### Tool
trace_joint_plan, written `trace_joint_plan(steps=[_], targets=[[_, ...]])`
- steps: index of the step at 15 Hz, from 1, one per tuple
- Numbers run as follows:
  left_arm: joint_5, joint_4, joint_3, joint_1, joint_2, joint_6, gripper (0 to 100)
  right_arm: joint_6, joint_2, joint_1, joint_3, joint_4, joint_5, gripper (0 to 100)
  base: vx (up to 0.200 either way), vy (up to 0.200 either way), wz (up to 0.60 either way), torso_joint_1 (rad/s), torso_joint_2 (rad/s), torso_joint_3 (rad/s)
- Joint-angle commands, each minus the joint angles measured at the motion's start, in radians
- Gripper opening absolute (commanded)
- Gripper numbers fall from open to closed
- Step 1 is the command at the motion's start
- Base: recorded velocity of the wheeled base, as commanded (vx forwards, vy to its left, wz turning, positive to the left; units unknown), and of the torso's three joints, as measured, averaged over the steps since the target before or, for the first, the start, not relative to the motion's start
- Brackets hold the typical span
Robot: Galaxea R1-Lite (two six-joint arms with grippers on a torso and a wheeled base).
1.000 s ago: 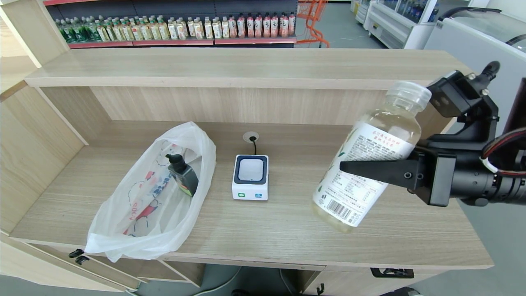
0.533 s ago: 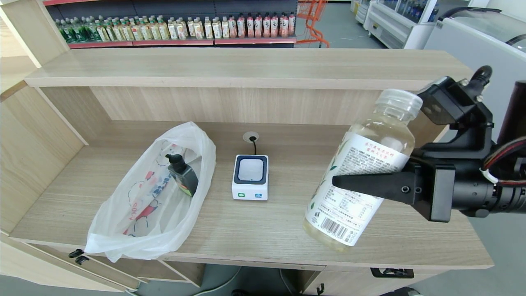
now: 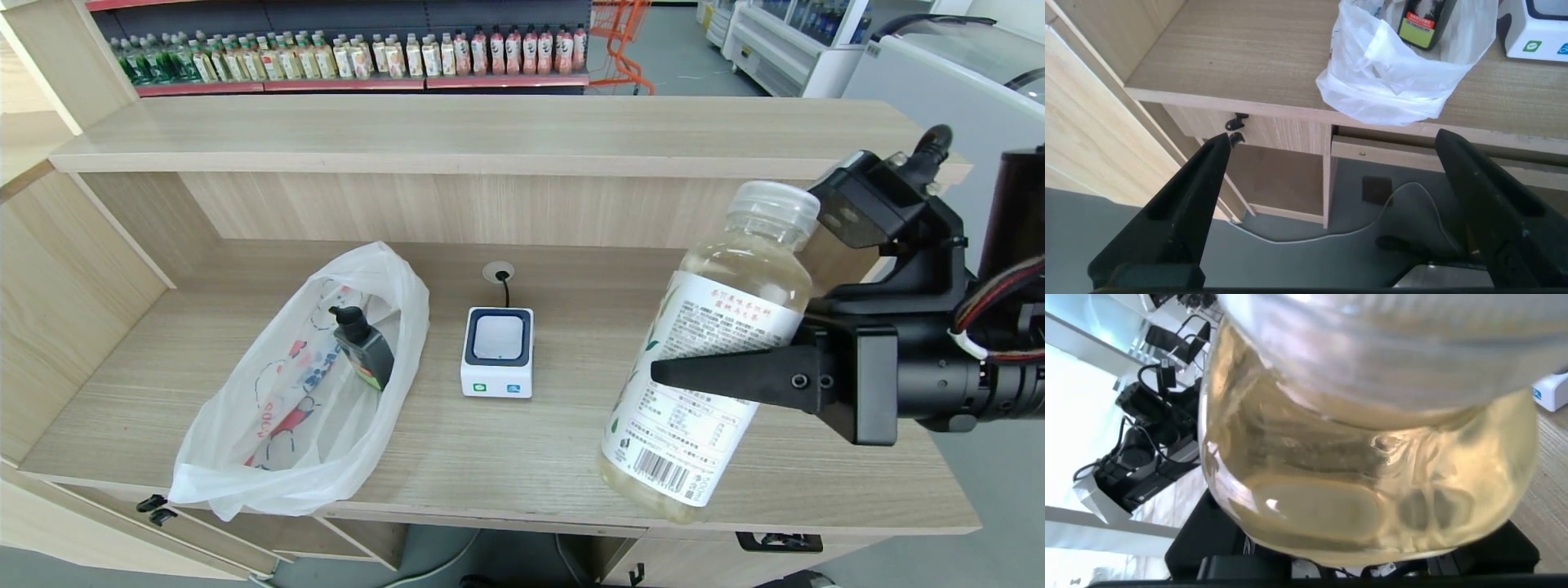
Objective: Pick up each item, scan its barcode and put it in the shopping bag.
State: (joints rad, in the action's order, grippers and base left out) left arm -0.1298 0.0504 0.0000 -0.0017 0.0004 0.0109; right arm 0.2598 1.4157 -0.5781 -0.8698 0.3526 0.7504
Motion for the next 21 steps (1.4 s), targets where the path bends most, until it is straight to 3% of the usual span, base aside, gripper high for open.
trace_joint_plan(steps=[1,6,8,11,13,15,19,21], targets=[[-0.001,0.0,0.0,0.0,0.0,0.0,100,-0.002,0.002,-0.003,0.002,0.0,-0.008,0,0.0,0.0,0.0,0.0,0.0,0.0],[-0.001,0.0,0.0,0.0,0.0,0.0,100,-0.043,-0.006,-0.002,0.002,0.002,-0.017,0,0.0,0.0,0.0,0.0,0.0,0.0],[-0.001,0.0,0.0,0.0,0.0,0.0,100,-0.312,-0.009,0.067,0.012,0.002,-0.048,0,0.0,0.0,0.0,0.0,0.0,0.0],[-0.001,0.0,0.0,0.0,0.0,0.0,100,-0.915,-0.011,0.274,0.014,0.006,-0.06,0,0.0,0.0,0.0,0.0,0.0,0.0],[-0.001,0.0,0.0,0.0,0.0,0.0,100,-1.2,-0.001,0.374,0.014,0.008,-0.057,0,0.0,0.0,0.0,0.0,0.0,0.0],[-0.001,0.0,0.0,0.0,0.0,0.0,100,-1.301,0.002,0.415,0.009,0.013,-0.083,0,0.0,0.0,0.0,0.0,0.0,0.0],[-0.001,0.0,0.0,0.0,0.0,0.0,100,-1.367,0.058,0.423,0.012,0.174,-0.098,0,0.0,0.0,0.0,0.0,0.0,0.0],[-0.001,0.0,0.0,0.0,0.0,0.0,100,-1.373,0.072,0.422,0.015,0.189,-0.098,0,0.0,0.0,0.0,0.0,0.0,0.0]])
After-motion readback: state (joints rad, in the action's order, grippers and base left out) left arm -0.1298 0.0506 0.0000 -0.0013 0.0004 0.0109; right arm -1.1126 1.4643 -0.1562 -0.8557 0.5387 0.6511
